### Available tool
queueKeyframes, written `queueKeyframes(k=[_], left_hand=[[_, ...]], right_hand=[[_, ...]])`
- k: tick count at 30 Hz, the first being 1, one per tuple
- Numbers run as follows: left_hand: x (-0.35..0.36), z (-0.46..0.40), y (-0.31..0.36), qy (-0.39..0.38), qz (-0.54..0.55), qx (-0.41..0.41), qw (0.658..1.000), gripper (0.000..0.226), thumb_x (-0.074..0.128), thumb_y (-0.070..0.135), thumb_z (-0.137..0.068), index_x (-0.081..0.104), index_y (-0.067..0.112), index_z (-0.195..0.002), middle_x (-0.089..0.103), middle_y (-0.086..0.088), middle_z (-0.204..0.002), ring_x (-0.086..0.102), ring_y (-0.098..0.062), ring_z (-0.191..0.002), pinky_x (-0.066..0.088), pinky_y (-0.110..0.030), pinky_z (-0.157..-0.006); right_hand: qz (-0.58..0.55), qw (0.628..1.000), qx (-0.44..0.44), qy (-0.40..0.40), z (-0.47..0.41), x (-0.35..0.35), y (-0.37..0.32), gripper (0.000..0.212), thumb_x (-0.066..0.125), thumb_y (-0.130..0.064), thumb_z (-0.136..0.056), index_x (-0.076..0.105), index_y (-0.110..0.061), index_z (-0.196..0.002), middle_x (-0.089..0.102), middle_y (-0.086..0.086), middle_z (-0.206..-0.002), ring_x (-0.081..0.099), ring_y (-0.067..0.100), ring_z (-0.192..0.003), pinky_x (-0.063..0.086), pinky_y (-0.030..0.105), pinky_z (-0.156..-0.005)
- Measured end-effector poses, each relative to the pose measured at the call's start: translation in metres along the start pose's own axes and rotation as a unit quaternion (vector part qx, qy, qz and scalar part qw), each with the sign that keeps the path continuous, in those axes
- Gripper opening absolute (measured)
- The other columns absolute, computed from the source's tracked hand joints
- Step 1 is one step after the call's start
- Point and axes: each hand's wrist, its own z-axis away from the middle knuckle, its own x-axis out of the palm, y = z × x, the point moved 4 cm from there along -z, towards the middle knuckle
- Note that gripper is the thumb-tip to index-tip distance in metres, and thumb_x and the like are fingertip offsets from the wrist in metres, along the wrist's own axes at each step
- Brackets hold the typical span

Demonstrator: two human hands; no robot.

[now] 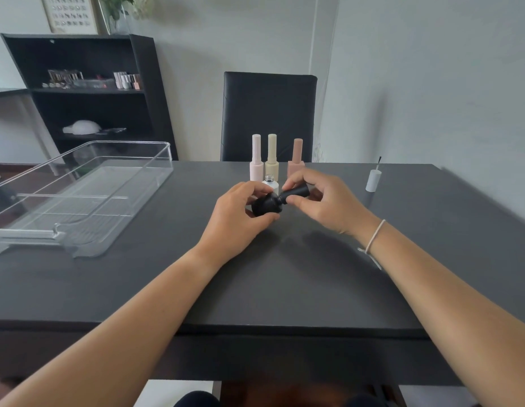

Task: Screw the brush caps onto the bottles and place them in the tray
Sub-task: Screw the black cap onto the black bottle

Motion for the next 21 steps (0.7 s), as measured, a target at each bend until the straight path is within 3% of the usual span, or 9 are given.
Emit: queueKeyframes(k=[2,4,7,9,11,14,17,21], left_hand=[[-0.0001,0.0002,-0.0005,0.004,-0.005,0.000,1.000,0.033,0.075,0.018,-0.073,0.059,0.026,-0.101,0.053,0.019,-0.093,0.052,0.004,-0.085,0.040,0.001,-0.072],[-0.0005,0.0004,-0.0011,0.006,-0.010,0.000,1.000,0.034,0.075,0.019,-0.073,0.060,0.024,-0.103,0.054,0.016,-0.095,0.052,0.004,-0.085,0.040,0.000,-0.073],[-0.0004,0.0005,-0.0011,0.003,-0.014,0.004,1.000,0.033,0.075,0.019,-0.073,0.060,0.023,-0.102,0.054,0.014,-0.095,0.053,0.003,-0.085,0.042,-0.004,-0.074],[0.0003,0.0006,-0.0003,0.000,-0.014,0.009,1.000,0.033,0.075,0.017,-0.072,0.060,0.023,-0.101,0.055,0.013,-0.095,0.053,0.003,-0.086,0.042,-0.006,-0.075],[0.0012,0.0010,0.0001,-0.007,-0.014,0.013,1.000,0.033,0.075,0.017,-0.072,0.060,0.024,-0.101,0.055,0.012,-0.097,0.053,0.003,-0.087,0.043,-0.005,-0.075],[0.0011,0.0008,-0.0005,-0.011,-0.021,0.011,1.000,0.033,0.074,0.018,-0.073,0.059,0.025,-0.102,0.055,0.012,-0.098,0.052,0.002,-0.087,0.042,-0.002,-0.075],[0.0008,0.0007,-0.0003,-0.007,-0.020,0.011,1.000,0.032,0.074,0.018,-0.073,0.059,0.025,-0.100,0.055,0.013,-0.097,0.052,0.002,-0.087,0.041,-0.001,-0.074],[0.0003,0.0006,-0.0002,-0.002,-0.015,0.007,1.000,0.032,0.074,0.019,-0.073,0.060,0.025,-0.101,0.055,0.014,-0.096,0.052,0.003,-0.088,0.041,-0.003,-0.073]], right_hand=[[0.010,1.000,0.006,0.003,-0.0010,0.0004,0.0018,0.008,0.062,-0.017,-0.084,0.062,-0.022,-0.089,0.067,0.005,-0.090,0.060,0.034,-0.082,0.052,0.047,-0.080],[0.022,1.000,0.007,0.004,-0.0017,0.0009,0.0037,0.003,0.060,-0.021,-0.086,0.062,-0.022,-0.086,0.067,0.003,-0.084,0.061,0.025,-0.076,0.053,0.038,-0.074],[0.041,0.999,0.009,0.004,-0.0017,0.0021,0.0033,0.016,0.054,-0.030,-0.090,0.063,-0.021,-0.080,0.052,-0.008,-0.056,0.047,0.005,-0.051,0.036,0.014,-0.051],[0.048,0.999,0.025,0.004,-0.0022,0.0031,0.0048,0.030,0.047,-0.035,-0.093,0.060,-0.014,-0.075,0.040,-0.009,-0.049,0.041,0.004,-0.045,0.031,0.015,-0.048],[0.046,0.998,0.040,-0.007,-0.0011,0.0045,0.0047,0.036,0.042,-0.036,-0.094,0.057,-0.009,-0.075,0.042,-0.006,-0.052,0.041,0.003,-0.047,0.032,0.015,-0.048],[0.002,0.998,0.051,-0.035,0.0011,0.0051,0.0022,0.012,0.049,-0.022,-0.092,0.060,-0.018,-0.088,0.061,-0.001,-0.078,0.053,0.003,-0.066,0.041,0.009,-0.062],[-0.008,0.998,0.048,-0.043,0.0011,0.0041,0.0002,0.016,0.052,-0.008,-0.088,0.060,-0.021,-0.093,0.063,0.006,-0.098,0.057,0.026,-0.087,0.047,0.030,-0.079],[-0.011,0.999,0.030,-0.024,0.0002,0.0025,-0.0030,0.015,0.056,-0.006,-0.086,0.060,-0.019,-0.094,0.059,0.001,-0.098,0.057,0.020,-0.084,0.048,0.024,-0.077]])
